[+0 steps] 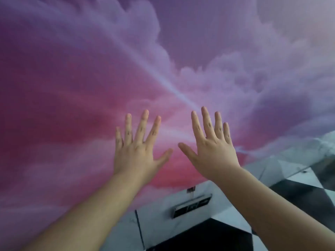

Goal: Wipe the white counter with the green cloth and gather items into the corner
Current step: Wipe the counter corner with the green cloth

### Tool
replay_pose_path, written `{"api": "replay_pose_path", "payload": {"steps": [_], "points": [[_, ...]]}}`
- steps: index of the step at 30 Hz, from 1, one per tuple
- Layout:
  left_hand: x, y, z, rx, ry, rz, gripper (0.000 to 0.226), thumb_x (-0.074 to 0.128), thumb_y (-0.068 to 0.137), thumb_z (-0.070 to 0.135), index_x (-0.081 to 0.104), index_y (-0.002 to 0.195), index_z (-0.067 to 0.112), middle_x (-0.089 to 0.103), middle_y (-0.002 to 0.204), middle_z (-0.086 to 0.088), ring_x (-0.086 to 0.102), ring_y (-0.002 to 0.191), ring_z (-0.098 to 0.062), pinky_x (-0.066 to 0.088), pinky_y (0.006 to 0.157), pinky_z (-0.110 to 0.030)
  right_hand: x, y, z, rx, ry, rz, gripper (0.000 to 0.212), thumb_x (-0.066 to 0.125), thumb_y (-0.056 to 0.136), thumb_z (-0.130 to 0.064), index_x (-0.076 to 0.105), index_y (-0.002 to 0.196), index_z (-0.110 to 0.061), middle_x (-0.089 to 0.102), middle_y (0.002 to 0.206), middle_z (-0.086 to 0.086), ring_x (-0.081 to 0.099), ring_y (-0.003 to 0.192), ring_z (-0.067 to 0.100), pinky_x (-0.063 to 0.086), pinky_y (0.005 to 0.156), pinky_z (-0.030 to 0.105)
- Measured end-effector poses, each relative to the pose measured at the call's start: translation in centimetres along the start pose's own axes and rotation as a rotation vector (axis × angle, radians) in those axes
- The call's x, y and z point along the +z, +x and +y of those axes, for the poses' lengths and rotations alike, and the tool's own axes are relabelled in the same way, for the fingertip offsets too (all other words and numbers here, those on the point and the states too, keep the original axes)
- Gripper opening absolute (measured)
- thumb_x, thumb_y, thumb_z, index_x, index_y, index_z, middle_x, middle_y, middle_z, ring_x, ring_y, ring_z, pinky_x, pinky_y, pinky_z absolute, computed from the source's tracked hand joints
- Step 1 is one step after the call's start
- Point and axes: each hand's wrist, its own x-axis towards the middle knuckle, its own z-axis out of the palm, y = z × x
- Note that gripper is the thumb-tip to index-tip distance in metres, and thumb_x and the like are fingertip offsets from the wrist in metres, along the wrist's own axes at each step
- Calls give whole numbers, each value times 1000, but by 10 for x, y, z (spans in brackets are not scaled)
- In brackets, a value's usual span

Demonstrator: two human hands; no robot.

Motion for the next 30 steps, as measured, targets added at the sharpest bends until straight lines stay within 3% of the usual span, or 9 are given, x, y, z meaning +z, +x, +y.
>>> {"api": "replay_pose_path", "payload": {"steps": [9, 16, 23, 30], "points": [[99, -11, 166, 260, -172, -205, 89, 9, 87, 86, -38, 146, 39, -48, 153, 7, -44, 140, -32, -15, 117, -61, 32, -116, 155, 356, -121, -197, 80, 4, 87, -77, -35, 143, -36, -39, 153, -6, -31, 143, 29, -9, 119, 49], [126, -23, 288, 536, -280, -282, 87, 9, 87, 84, -40, 144, 40, -48, 152, 8, -45, 140, -31, -15, 118, -59, 20, -195, 230, 670, -197, -195, 79, 8, 88, -75, -37, 141, -38, -41, 150, -9, -34, 141, 27, -10, 119, 48], [133, -43, 386, 860, -385, -298, 87, 6, 86, 83, -37, 147, 38, -46, 154, 6, -39, 143, -35, -18, 116, -57, -6, -271, 250, 1029, -287, -218, 79, 11, 90, -75, -38, 140, -39, -40, 152, -6, -36, 140, 28, -16, 116, 48], [119, -82, 441, 1257, -548, -299, 87, 10, 88, 82, -39, 145, 38, -46, 155, 4, -38, 143, -35, -16, 116, -58, -35, -337, 204, 1439, -385, -232, 80, 12, 90, -74, -39, 139, -38, -42, 151, -5, -36, 140, 26, -16, 117, 47]]}}
